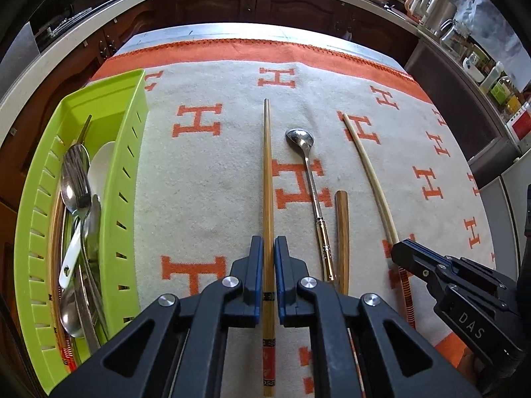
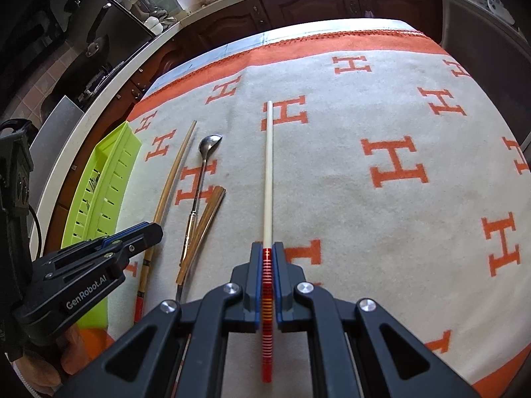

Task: Organize utensils
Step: 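Grasp a red-tipped white chopstick with the right tool while the left tool grasps a wooden chopstick, then carry both chopsticks into the green tray and open both tools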

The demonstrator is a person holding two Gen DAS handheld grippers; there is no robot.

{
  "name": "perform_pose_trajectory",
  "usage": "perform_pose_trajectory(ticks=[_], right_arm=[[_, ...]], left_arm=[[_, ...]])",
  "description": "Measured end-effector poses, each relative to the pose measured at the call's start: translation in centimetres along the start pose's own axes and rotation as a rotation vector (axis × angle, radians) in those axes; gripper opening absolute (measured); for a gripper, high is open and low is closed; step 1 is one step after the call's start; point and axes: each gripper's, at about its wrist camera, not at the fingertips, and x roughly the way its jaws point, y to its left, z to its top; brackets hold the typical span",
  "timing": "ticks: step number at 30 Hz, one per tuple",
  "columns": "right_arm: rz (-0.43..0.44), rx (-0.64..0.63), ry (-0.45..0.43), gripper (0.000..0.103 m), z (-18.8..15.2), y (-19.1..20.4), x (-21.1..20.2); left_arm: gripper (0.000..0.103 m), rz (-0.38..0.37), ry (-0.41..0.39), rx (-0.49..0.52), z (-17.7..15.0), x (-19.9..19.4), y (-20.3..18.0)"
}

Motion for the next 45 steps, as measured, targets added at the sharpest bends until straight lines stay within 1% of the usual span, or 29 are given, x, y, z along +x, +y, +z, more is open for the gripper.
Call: perform_pose_trajectory(ticks=[7, 10, 16, 20, 22, 26, 29, 33, 40, 42, 45], right_arm=[[0.037, -0.006, -0.036, 0.005, -0.2, 1.4, -1.6], [0.048, -0.022, -0.053, 0.005, -0.2, 2.4, -2.5], [0.08, -0.054, -0.071, 0.005, 0.0, 4.9, -4.1], [0.105, -0.103, -0.076, 0.005, 0.5, 7.7, -4.6], [0.127, -0.126, -0.07, 0.005, 0.8, 9.4, -4.7], [0.185, -0.159, -0.043, 0.005, 1.2, 13.3, -4.3], [0.215, -0.178, -0.019, 0.005, 1.6, 16.0, -3.4], [0.227, -0.19, 0.026, 0.005, 1.7, 18.8, -1.5], [0.226, -0.157, 0.105, 0.006, 1.7, 20.8, 2.2], [0.224, -0.146, 0.134, 0.006, 1.6, 21.1, 3.1], [0.211, -0.127, 0.172, 0.009, 1.4, 21.2, 4.1]], left_arm=[[0.005, -0.025, -0.065, -0.021, -0.4, -3.9, 1.3], [0.005, -0.018, -0.089, -0.027, -0.7, -5.8, 2.4], [0.005, 0.026, -0.15, -0.075, -1.2, -9.7, 6.4], [0.005, 0.075, -0.196, -0.111, -1.3, -11.8, 9.6], [0.005, 0.096, -0.204, -0.126, -1.4, -12.3, 11.2], [0.005, 0.107, -0.184, -0.162, -1.3, -11.9, 13.8], [0.005, 0.097, -0.164, -0.171, -1.3, -11.1, 15.0], [0.005, 0.085, -0.14, -0.166, -1.4, -10.0, 15.9], [0.006, 0.064, -0.123, -0.161, -1.4, -8.8, 17.1], [0.009, 0.059, -0.12, -0.167, -1.5, -8.6, 17.4], [0.018, 0.059, -0.13, -0.16, -1.5, -8.7, 17.5]])
